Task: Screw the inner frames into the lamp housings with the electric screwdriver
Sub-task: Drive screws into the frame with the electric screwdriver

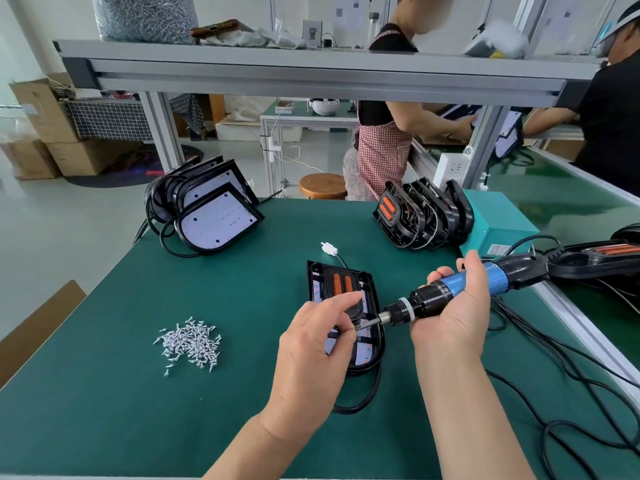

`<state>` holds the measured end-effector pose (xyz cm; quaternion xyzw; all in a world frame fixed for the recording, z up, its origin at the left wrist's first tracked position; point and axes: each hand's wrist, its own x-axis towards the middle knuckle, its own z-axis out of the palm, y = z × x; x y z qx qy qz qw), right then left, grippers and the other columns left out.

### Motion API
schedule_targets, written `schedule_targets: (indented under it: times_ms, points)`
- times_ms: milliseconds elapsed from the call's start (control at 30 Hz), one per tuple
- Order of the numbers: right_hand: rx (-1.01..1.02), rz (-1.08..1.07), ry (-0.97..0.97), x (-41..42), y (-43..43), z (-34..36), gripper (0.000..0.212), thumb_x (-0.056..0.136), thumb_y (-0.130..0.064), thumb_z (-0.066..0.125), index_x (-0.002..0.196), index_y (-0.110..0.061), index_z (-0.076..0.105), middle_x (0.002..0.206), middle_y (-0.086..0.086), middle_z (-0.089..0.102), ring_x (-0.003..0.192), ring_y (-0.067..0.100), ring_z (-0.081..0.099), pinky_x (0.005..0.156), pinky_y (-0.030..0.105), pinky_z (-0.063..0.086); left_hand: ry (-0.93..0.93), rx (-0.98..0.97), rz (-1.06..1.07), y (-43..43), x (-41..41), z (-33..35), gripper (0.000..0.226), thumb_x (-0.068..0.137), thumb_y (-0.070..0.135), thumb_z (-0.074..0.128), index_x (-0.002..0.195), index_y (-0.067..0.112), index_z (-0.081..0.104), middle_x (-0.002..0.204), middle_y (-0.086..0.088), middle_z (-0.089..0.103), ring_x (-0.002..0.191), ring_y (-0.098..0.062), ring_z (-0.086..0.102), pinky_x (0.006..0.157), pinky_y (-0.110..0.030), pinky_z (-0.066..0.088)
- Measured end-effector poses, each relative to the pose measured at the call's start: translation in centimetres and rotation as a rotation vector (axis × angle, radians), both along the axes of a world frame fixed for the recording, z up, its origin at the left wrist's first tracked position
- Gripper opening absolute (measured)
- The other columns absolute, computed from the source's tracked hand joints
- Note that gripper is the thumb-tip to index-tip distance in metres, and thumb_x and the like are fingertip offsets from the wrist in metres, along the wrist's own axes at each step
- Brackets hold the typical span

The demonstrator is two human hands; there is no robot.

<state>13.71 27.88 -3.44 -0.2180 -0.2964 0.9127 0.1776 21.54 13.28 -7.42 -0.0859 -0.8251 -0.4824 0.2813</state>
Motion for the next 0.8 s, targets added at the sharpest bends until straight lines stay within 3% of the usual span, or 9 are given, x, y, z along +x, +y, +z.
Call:
schedule_targets:
  times_ms: [133, 200, 300, 367, 500, 667, 800]
  points:
    - [-0.019, 0.002, -0.012, -0.2, 0.2, -0.3, 0.027, 0.088, -0.038, 0.076, 0.099, -0.022, 0.056, 0.063, -0.009, 0.062, 0.058, 0.007, 0.06, 0.049, 0.015, 0.047, -0.038, -0.053, -0.01, -0.4, -0.4, -0.4, 0.057, 0.083, 0.0, 0.075, 0.121, 0.041, 0.063, 0.095, 0.016, 0.064, 0.094, -0.009, 0.057, 0.085, -0.012, 0.041]
    - [-0.021, -0.003, -0.009, -0.4, 0.4, -0.3, 0.027, 0.087, -0.039, 0.076, 0.098, -0.023, 0.057, 0.064, -0.009, 0.062, 0.058, 0.008, 0.06, 0.049, 0.015, 0.047, -0.092, -0.05, -0.025, -0.8, -0.5, -0.5, 0.055, 0.082, 0.02, 0.078, 0.123, 0.048, 0.056, 0.096, 0.02, 0.065, 0.101, -0.008, 0.057, 0.091, -0.011, 0.038]
    - [-0.011, -0.02, 0.005, -0.8, 0.7, -0.2, 0.027, 0.087, -0.038, 0.077, 0.1, -0.023, 0.058, 0.065, -0.009, 0.062, 0.059, 0.008, 0.061, 0.052, 0.016, 0.048, -0.137, 0.046, 0.015, -1.4, -1.1, -0.5, 0.044, 0.079, 0.052, 0.066, 0.123, 0.043, 0.06, 0.093, 0.021, 0.069, 0.105, -0.004, 0.06, 0.091, -0.007, 0.037]
    - [0.002, -0.035, 0.025, -1.1, 1.1, -0.1, 0.029, 0.087, -0.038, 0.077, 0.104, -0.022, 0.059, 0.065, -0.009, 0.062, 0.06, 0.008, 0.06, 0.054, 0.017, 0.048, -0.176, 0.176, 0.059, -2.1, -2.0, -0.9, 0.038, 0.083, 0.054, 0.061, 0.116, 0.038, 0.065, 0.091, 0.019, 0.071, 0.1, -0.004, 0.063, 0.088, -0.011, 0.043]
    - [0.058, -0.062, 0.065, -1.7, 1.5, -0.1, 0.031, 0.088, -0.037, 0.076, 0.108, -0.021, 0.058, 0.065, -0.008, 0.061, 0.06, 0.01, 0.06, 0.065, 0.022, 0.049, -0.283, 0.36, 0.195, -3.7, -4.8, -2.0, 0.017, 0.094, 0.037, 0.068, 0.109, 0.03, 0.067, 0.089, 0.011, 0.068, 0.08, 0.002, 0.06, 0.072, -0.012, 0.043]
    - [0.231, -0.105, 0.131, -2.6, 1.5, -0.1, 0.025, 0.09, -0.033, 0.073, 0.108, -0.023, 0.059, 0.064, -0.006, 0.059, 0.062, 0.012, 0.058, 0.067, 0.024, 0.05, -0.541, 0.305, 0.192, -3.7, -7.2, -2.9, 0.065, 0.071, 0.07, 0.059, 0.122, 0.029, 0.059, 0.09, 0.008, 0.064, 0.085, -0.002, 0.061, 0.075, -0.025, 0.045]
    - [0.364, -0.11, 0.188, -3.4, 1.2, 0.2, 0.014, 0.093, -0.024, 0.071, 0.1, -0.02, 0.059, 0.065, -0.003, 0.056, 0.059, 0.013, 0.054, 0.063, 0.024, 0.053, -0.684, 0.257, 0.142, -4.1, -8.6, -3.0, 0.094, 0.053, 0.078, 0.062, 0.135, 0.035, 0.051, 0.103, 0.004, 0.072, 0.1, -0.018, 0.069, 0.097, -0.045, 0.052]
